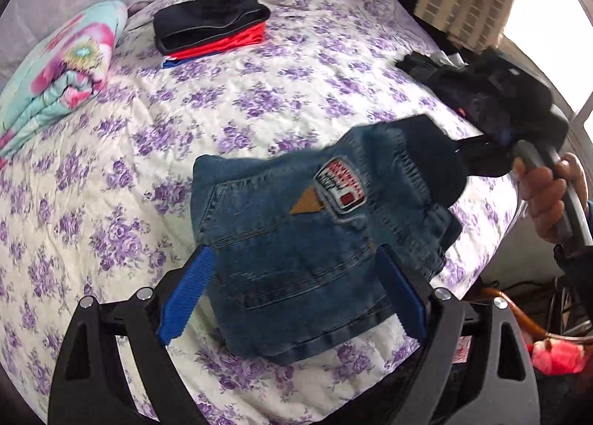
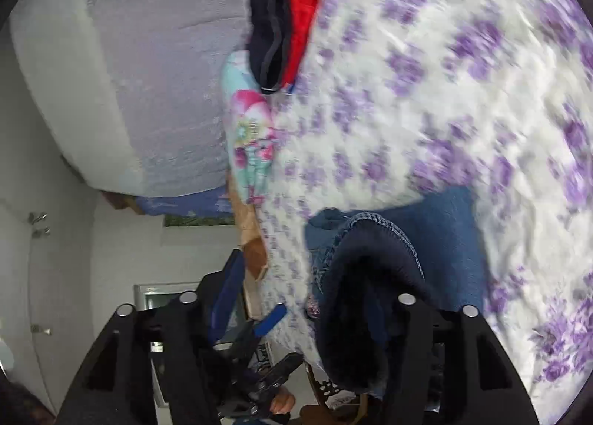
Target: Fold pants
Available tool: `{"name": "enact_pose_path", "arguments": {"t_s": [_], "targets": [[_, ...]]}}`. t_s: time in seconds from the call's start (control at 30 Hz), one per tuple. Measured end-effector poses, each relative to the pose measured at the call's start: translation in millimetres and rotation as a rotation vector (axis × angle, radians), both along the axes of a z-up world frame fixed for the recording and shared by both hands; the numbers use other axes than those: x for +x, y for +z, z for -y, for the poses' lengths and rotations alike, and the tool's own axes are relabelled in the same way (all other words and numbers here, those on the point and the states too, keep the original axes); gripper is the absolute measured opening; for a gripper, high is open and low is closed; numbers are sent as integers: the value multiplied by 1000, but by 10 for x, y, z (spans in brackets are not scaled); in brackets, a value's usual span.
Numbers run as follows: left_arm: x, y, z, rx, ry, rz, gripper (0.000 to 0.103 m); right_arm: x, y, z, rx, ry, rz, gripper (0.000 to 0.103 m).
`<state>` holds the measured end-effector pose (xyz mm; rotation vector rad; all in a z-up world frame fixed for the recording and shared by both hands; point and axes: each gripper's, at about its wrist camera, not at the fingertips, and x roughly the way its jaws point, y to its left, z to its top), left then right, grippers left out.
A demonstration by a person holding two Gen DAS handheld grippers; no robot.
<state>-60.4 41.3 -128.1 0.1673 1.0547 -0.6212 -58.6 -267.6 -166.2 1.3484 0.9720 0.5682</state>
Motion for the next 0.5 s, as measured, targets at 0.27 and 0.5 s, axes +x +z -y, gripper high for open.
{"name": "enact_pose_path", "arguments": {"t_s": [0.27, 0.5], "targets": [[42, -399, 186, 63, -8, -34, 91, -41, 327, 208, -335, -20, 95, 85], [154, -163, 194, 29, -18, 16, 91, 280, 663, -642, -386, 152, 224, 94]]}}
